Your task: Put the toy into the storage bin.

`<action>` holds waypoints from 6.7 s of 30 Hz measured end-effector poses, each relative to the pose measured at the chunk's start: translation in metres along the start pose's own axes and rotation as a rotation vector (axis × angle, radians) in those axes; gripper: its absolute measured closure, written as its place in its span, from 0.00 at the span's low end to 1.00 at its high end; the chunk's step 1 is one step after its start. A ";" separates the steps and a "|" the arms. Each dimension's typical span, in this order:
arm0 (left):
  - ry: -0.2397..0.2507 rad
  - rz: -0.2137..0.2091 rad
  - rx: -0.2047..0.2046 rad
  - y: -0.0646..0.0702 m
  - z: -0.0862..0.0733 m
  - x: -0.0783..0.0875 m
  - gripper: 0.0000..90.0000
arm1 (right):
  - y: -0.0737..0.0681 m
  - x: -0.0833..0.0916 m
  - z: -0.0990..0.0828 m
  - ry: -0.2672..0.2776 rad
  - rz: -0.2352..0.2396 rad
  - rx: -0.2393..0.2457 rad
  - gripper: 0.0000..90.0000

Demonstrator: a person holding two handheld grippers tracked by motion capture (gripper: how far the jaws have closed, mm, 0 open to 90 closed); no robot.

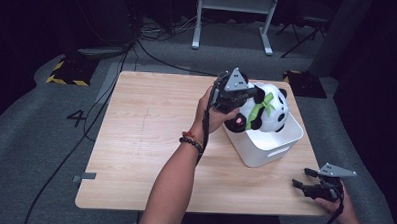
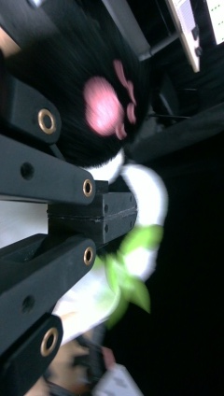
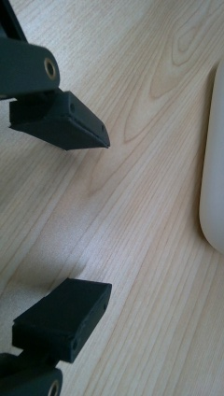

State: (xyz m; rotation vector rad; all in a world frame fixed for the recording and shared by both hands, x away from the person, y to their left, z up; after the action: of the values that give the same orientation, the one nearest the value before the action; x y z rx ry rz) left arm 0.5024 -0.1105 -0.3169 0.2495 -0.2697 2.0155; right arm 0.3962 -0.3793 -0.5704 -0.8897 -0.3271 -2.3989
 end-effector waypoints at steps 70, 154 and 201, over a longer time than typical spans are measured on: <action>-0.353 0.121 -0.007 -0.017 -0.087 0.027 0.29 | 0.000 0.000 0.000 -0.003 0.000 0.005 0.28; -0.613 0.288 -0.137 -0.003 -0.167 0.117 0.18 | 0.000 0.000 0.000 -0.003 -0.001 0.008 0.28; -0.688 0.349 -0.015 -0.001 -0.251 0.174 0.18 | 0.000 0.000 -0.001 -0.004 -0.002 0.012 0.27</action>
State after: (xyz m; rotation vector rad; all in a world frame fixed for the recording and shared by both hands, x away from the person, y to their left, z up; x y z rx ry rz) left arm 0.4127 0.1123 -0.5057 0.9429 -0.8029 2.2050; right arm 0.3956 -0.3796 -0.5706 -0.8898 -0.3437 -2.3945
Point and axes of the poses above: each handheld gripper's, and its own axes: x roughly backward along the jaws, z roughly out of its top, y roughly to its right, the point moved 10 cm from there along -x, roughly forward along the jaws, and after that the axes turned 3 degrees about -z, right-handed, at the moved point
